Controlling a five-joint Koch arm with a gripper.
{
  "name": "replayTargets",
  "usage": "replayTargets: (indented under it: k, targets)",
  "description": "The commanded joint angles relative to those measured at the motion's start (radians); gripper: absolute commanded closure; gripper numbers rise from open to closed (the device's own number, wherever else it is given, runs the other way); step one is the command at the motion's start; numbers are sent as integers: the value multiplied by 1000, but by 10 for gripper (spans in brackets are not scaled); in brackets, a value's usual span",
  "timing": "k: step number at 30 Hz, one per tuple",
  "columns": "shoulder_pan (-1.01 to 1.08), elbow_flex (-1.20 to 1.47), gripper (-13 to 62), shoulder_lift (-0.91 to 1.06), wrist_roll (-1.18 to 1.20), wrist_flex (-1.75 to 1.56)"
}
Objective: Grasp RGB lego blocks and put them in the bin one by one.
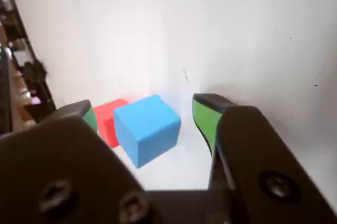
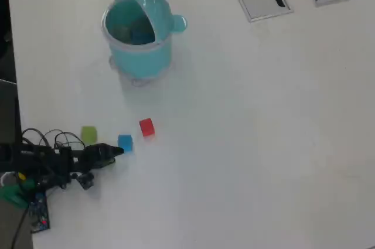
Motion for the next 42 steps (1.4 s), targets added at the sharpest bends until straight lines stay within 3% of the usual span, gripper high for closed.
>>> replayTargets:
  k: [1,19,35,42]
  targets:
    - [8,75,155,60,-3,-25]
    - [2,75,156,61,-14,-310]
    - [-20,75,155,63,-356,-667]
    - [-61,74,163,63,-738,-868]
